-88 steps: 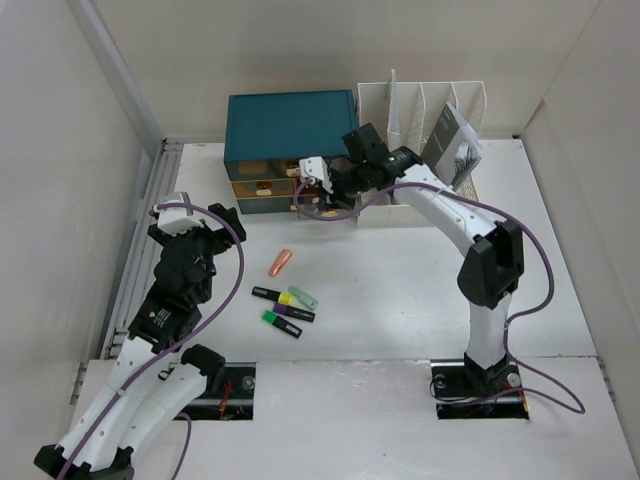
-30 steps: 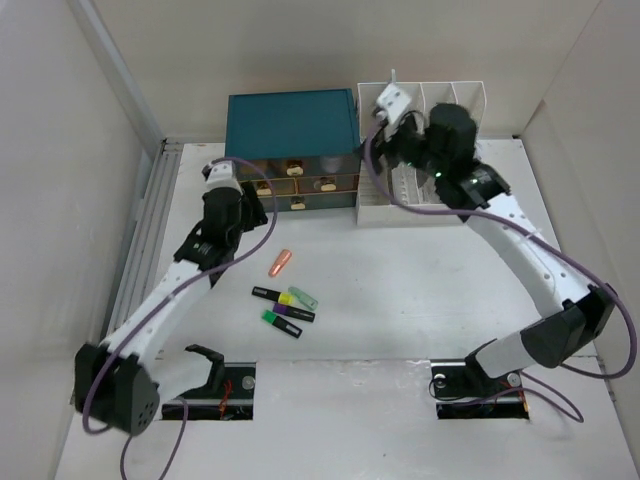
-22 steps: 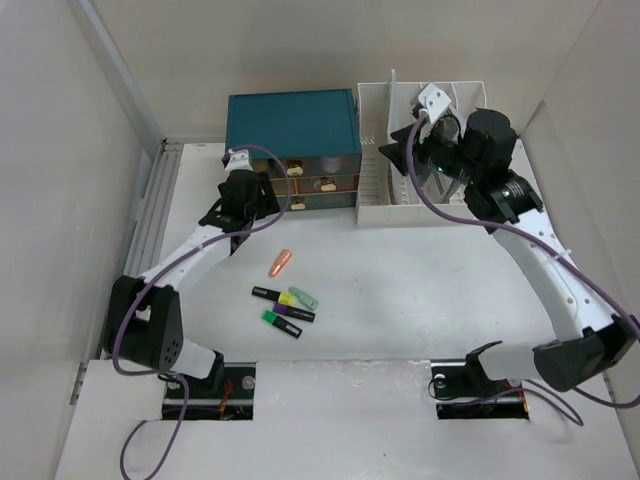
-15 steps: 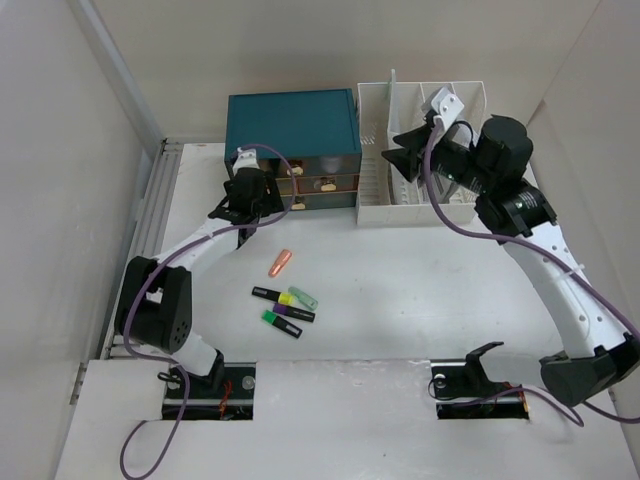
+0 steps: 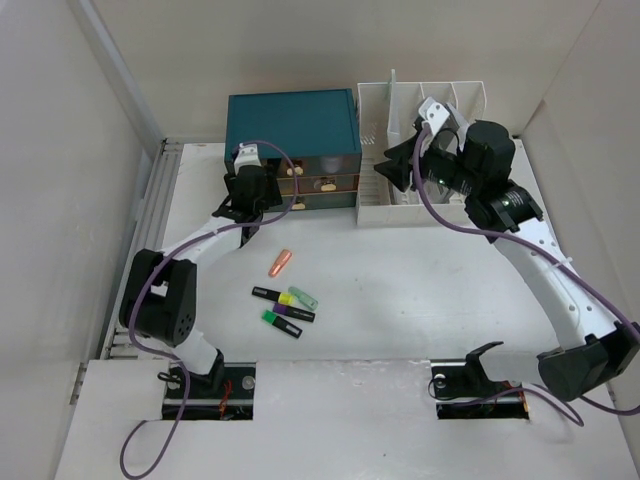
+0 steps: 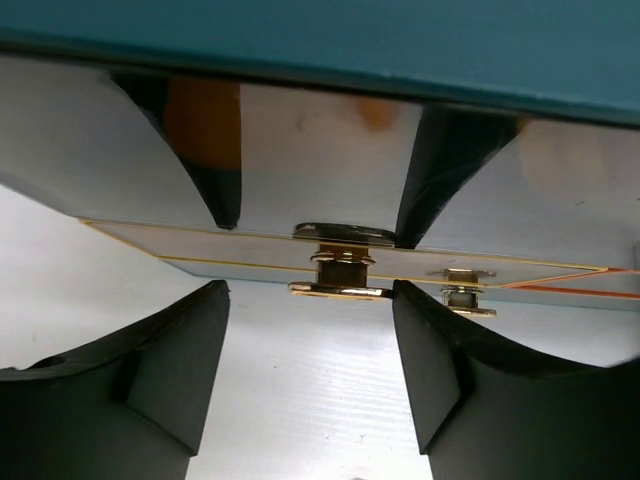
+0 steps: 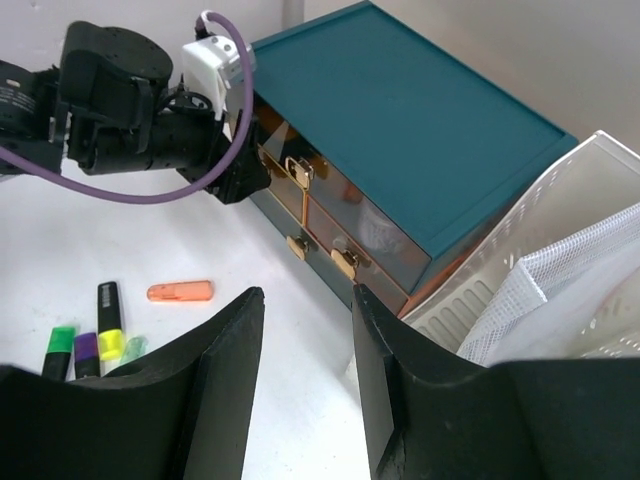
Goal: Organize the desk
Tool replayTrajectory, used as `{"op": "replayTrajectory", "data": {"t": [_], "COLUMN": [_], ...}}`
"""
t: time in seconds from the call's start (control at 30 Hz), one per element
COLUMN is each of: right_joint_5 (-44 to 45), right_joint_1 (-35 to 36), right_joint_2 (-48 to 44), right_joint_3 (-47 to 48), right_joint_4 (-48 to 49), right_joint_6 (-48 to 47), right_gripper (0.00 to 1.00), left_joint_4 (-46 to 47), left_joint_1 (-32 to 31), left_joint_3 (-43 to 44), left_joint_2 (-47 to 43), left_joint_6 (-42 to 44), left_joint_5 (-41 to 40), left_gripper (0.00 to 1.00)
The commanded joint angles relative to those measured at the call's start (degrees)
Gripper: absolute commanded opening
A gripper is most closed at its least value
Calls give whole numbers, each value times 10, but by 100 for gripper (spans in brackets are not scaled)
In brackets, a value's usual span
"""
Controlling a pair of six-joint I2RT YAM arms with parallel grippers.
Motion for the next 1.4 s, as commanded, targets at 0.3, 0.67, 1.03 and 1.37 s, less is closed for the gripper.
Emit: {"op": "replayTrajectory", "data": {"t": [0.3, 0.67, 1.03, 1.37], "right_joint_5": [-32, -42, -74, -96], "right_joint_1": [-10, -15, -15, -15], "right_joint_2": [-6, -1, -1, -16], "right_joint_3": [-16, -27, -38, -60], "right_joint_4": [46, 51, 57, 62], "right_joint_6": [13, 13, 13, 1], "right_gripper": [47, 47, 47, 51], "left_joint_4": [45, 45, 40, 34], "left_joint_1": [1, -26, -82, -108], "left_joint_3": [24, -6, -144, -195], "left_joint_2": [33, 27, -65, -111], "left_joint_6": [17, -5, -111, -138], "left_joint_5": [-25, -48, -66, -78], "left_gripper": [46, 21, 21, 87]}}
